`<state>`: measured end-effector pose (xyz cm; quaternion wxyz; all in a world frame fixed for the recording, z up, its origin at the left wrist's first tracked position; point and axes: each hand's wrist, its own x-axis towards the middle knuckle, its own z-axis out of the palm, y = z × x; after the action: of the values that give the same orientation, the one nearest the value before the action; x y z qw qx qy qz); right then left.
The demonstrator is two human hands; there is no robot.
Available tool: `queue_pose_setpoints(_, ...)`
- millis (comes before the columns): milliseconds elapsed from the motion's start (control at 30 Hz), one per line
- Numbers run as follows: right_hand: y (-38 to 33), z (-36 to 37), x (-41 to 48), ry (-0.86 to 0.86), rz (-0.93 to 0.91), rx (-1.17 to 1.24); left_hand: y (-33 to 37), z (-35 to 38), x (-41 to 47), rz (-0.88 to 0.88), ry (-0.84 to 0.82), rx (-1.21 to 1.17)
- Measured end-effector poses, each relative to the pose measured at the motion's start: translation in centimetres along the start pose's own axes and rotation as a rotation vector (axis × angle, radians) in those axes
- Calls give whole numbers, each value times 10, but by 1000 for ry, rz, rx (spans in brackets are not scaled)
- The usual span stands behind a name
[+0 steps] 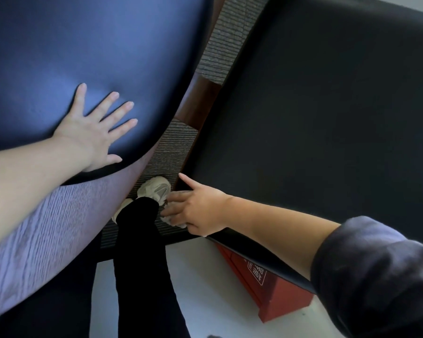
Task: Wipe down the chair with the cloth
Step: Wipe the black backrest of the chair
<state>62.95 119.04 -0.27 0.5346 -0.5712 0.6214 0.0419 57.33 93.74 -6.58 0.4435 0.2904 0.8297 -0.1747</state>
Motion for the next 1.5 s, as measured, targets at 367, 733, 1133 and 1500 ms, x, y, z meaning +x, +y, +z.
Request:
queue_pose_setpoints(367, -14, 4, -64, 82, 18, 75, 2, 5, -28, -35, -98, 6)
queue_pose_setpoints(733, 31, -11, -106, 137, 466, -5, 7, 8, -36, -63, -152, 15)
queue_pose_setpoints(1133, 85, -43, -109, 271, 928, 27, 16, 1, -34, -90, -175, -188)
queue_pose_setpoints(1500, -4, -99, -170, 1582, 728, 2246, 68, -189, -71, 74, 57, -1847)
